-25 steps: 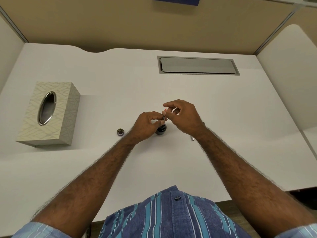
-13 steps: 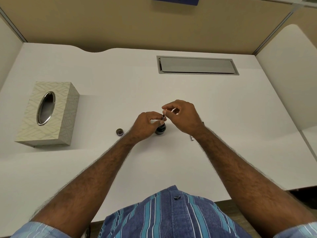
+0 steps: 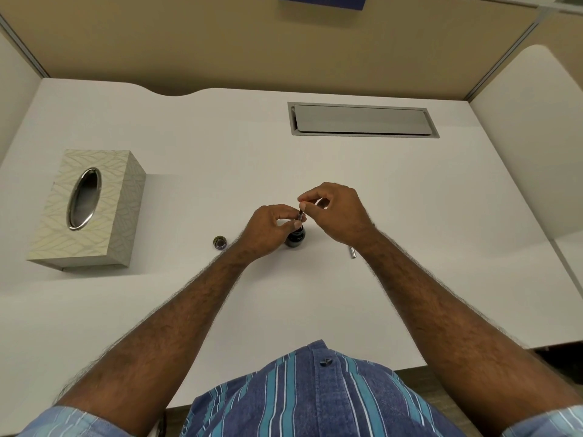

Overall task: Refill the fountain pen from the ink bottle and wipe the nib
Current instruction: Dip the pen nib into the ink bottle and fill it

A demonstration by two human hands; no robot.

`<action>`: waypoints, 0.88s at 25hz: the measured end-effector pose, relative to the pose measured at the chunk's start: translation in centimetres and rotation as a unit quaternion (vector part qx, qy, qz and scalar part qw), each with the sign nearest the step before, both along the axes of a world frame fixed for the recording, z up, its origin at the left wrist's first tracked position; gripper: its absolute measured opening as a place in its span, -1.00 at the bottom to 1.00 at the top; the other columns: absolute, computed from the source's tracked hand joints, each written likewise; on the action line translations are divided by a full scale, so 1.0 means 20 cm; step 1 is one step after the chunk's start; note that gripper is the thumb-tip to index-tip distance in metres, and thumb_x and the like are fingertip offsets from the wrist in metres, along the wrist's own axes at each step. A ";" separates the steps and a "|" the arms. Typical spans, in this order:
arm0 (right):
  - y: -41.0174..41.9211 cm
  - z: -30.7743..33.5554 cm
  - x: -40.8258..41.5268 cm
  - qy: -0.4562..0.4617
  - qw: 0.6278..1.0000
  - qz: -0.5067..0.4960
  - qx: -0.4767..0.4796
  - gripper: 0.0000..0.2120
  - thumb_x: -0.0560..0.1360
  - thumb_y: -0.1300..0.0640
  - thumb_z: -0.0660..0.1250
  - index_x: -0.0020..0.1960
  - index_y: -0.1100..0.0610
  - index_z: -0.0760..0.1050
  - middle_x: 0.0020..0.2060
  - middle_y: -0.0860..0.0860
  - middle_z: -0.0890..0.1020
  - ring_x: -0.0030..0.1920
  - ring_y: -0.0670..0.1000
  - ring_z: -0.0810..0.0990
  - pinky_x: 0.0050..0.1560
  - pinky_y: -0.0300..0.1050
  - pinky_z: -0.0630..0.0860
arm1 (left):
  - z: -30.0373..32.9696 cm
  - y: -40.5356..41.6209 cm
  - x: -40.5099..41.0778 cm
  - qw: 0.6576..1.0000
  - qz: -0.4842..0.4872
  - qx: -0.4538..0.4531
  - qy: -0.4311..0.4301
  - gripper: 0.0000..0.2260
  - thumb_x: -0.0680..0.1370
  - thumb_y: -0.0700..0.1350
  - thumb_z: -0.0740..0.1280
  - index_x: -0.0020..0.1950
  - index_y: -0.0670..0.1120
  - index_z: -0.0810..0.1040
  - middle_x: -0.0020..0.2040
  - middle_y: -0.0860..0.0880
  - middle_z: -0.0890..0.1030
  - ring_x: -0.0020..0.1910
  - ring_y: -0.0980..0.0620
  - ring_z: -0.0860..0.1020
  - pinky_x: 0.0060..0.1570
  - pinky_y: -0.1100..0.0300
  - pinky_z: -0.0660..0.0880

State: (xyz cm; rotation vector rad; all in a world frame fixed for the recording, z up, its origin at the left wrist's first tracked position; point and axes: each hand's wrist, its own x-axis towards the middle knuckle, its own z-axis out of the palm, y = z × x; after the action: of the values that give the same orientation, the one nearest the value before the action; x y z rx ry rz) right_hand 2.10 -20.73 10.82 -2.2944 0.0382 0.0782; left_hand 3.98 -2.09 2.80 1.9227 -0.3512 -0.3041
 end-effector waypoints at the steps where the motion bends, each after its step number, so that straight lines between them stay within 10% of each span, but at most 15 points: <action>1: 0.00 0.00 0.00 -0.002 1.000 -0.001 -0.004 -0.93 0.55 0.11 0.51 0.01 0.00 0.75 -0.05 -0.12 0.74 -0.16 -0.15 0.64 -0.15 -0.48 0.43 | 0.00 0.00 0.00 1.000 0.000 0.002 0.001 -0.85 0.59 -0.16 0.46 0.12 -0.06 0.78 0.10 0.08 0.74 0.16 0.16 0.66 0.20 0.44 0.41; 22: 0.00 -0.02 -0.01 -0.008 1.000 0.003 0.005 -0.90 0.55 0.09 0.51 0.05 0.02 0.75 -0.07 -0.11 0.74 -0.17 -0.13 0.64 -0.15 -0.47 0.46 | 0.00 0.00 -0.01 1.000 -0.002 0.002 -0.005 -0.84 0.59 -0.16 0.45 0.13 -0.07 0.77 0.14 0.06 0.75 0.17 0.17 0.65 0.23 0.40 0.43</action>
State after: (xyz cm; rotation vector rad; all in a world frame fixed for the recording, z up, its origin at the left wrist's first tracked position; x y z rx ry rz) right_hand 1.85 -20.74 10.34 -2.2847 0.0233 0.0635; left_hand 3.82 -2.15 2.72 1.9284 -0.3616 -0.2997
